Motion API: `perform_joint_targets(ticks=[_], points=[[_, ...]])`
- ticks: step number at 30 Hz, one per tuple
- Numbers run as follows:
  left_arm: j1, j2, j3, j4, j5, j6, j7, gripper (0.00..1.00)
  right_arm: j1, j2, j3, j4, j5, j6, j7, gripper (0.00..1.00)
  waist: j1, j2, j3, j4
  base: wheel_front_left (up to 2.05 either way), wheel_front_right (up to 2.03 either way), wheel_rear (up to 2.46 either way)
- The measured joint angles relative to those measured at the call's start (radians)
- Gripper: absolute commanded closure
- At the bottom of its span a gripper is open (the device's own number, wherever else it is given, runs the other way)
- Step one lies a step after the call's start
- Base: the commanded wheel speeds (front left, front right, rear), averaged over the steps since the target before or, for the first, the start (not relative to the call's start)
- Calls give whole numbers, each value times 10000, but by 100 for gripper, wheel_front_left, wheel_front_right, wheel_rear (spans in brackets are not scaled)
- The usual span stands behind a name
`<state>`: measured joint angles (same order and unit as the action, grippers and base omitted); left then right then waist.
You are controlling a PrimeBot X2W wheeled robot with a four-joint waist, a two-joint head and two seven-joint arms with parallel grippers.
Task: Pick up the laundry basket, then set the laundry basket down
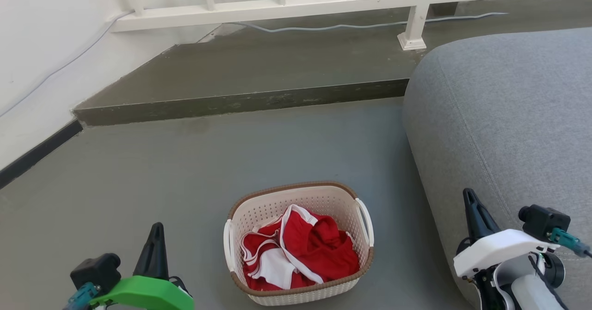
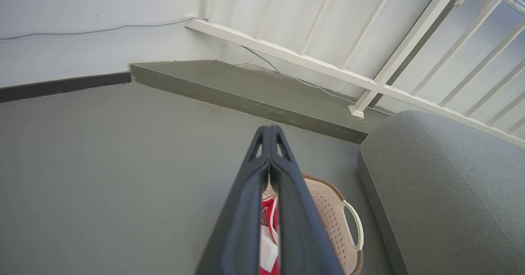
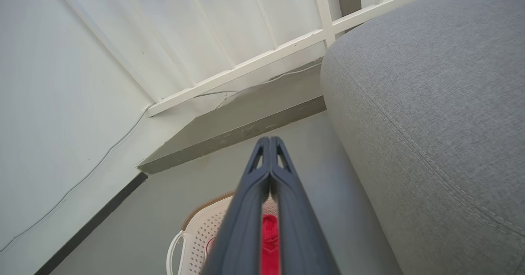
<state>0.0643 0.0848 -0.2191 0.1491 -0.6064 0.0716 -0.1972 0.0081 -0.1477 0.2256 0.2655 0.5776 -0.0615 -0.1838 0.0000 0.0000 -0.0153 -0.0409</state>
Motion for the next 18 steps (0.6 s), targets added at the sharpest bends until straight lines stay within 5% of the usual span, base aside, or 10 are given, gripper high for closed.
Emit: perform_joint_targets(ticks=[18], points=[[-34,-23,587,153,-2309,-374,650,100,-50,255,-796,0,2313,374,633,100,0,0,44,91,0,0,0]])
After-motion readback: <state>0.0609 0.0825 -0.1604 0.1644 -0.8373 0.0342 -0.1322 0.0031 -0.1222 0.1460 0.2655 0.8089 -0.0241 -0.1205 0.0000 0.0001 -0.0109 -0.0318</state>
